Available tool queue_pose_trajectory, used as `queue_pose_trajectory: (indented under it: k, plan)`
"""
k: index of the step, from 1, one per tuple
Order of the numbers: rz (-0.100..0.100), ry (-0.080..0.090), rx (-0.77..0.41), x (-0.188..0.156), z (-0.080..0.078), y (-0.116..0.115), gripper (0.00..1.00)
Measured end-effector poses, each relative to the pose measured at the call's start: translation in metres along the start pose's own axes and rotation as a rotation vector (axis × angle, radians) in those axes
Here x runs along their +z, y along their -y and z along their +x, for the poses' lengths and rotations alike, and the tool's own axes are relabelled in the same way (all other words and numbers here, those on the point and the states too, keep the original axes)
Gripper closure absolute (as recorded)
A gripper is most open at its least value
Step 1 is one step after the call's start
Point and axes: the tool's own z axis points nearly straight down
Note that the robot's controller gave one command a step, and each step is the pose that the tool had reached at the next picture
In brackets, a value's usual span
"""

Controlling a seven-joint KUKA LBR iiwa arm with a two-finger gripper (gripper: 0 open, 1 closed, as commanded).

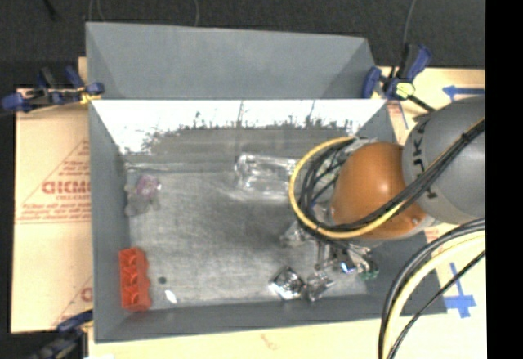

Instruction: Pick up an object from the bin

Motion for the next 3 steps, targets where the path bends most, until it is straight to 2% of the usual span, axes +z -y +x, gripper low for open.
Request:
queue_pose_trajectory:
  k: [1,2,3]
  plan:
    - [0.002,0.0,-0.14,0.0,-0.008,-0.025,0.0]
    - [-0.001,0.001,-0.144,-0.001,-0.008,-0.028,1.0]
    - [-0.007,-0.009,-0.207,-0.158,-0.017,-0.013,1.0]
